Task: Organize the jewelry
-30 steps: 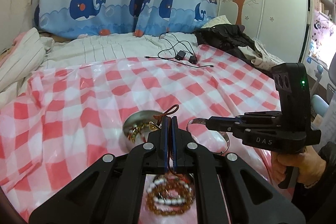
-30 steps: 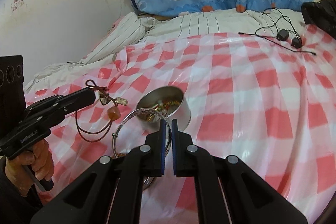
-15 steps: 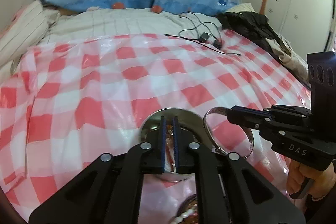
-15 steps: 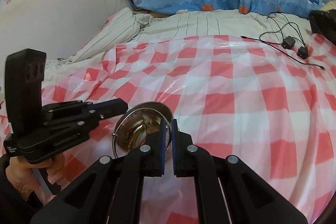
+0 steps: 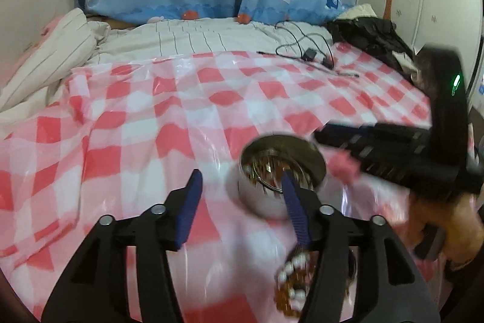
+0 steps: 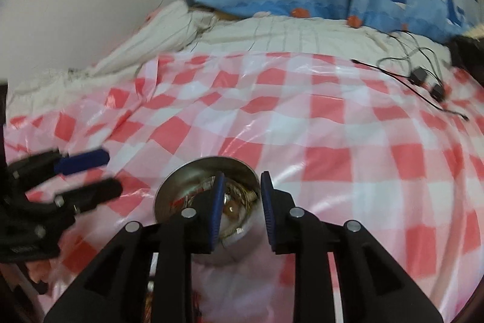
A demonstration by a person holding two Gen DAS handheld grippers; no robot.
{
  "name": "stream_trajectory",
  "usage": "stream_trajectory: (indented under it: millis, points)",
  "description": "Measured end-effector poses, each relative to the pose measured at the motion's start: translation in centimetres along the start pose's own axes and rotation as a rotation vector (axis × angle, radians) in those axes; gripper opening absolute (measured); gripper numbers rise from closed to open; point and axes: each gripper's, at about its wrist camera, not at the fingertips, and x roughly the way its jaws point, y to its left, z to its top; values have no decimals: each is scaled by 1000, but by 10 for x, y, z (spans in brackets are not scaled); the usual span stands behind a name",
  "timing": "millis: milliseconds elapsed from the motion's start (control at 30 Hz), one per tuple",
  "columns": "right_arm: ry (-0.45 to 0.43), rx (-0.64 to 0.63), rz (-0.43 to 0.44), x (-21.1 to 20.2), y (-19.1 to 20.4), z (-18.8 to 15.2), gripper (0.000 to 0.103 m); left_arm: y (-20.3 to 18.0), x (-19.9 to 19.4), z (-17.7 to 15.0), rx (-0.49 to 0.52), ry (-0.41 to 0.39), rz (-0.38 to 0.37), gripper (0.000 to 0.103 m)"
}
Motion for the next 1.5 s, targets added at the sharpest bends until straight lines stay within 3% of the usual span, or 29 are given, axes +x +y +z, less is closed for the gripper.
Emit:
stream_trajectory:
  millis: [267, 367, 433, 500, 600, 733, 833, 1067, 1500]
  points:
    - [85, 175, 49, -66, -3, -90, 40, -29, -57, -65, -32, 33, 97, 85]
    - [106, 179, 23, -76, 4, -111, 44, -30, -69, -89, -76, 59, 134, 88]
    - [120, 163, -15, -77, 7, -124, 56, -27, -73, -102, -102, 70, 145, 90]
    - [139, 164, -32, -71, 5, -138, 57, -23, -72, -113, -123, 80, 170, 91]
    - [131, 158, -38, -71, 6, -140, 59, -12, -71, -132, -197, 86, 180, 91]
    - [138, 83, -57, -68, 18, -142, 74, -1, -70, -143, -274, 76, 206, 91]
    - [141, 40, -91, -68, 27, -143, 80, -7, -68, -143, -250, 73, 235, 92]
    - [132, 41, -108, -69, 26, -145, 85, -19, -68, -143, -187, 69, 285, 94]
    - [122, 45, -132, -71, 26, -146, 92, -21, -71, -144, -174, 57, 274, 95]
